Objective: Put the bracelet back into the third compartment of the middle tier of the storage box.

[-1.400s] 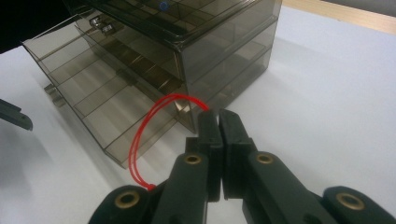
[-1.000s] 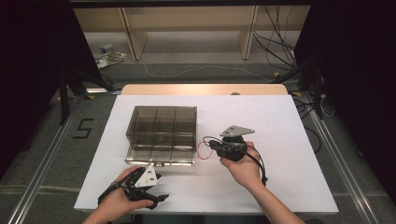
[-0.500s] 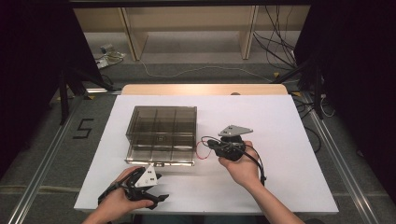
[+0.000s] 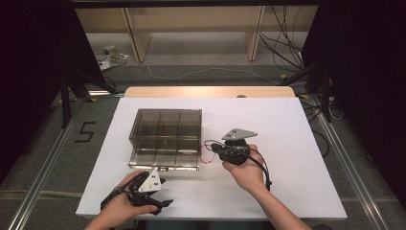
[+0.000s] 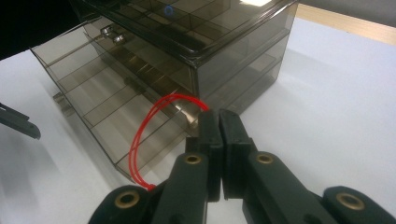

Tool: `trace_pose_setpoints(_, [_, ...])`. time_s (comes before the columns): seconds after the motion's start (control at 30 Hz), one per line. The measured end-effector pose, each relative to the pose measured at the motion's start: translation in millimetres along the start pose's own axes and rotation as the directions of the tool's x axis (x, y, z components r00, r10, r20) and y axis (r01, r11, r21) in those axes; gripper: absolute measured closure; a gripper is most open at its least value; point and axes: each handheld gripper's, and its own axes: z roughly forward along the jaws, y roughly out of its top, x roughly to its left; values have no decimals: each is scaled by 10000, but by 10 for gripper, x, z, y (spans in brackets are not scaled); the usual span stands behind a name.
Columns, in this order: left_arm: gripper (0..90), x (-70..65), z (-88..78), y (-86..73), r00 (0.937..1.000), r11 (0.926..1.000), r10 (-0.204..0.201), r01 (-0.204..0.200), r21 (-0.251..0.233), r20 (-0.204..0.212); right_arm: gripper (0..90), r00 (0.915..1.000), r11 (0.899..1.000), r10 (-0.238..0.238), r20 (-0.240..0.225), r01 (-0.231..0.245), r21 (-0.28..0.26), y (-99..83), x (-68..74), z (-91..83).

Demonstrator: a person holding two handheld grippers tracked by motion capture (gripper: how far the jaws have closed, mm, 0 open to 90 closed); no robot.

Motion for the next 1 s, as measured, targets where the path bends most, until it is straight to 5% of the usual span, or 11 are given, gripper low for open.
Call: trace_pose_setpoints(1.0, [285,1,0,2,10000,10000,2,-2,14,2,889,9998,9998,-193,-101,192,-95,63,87,67])
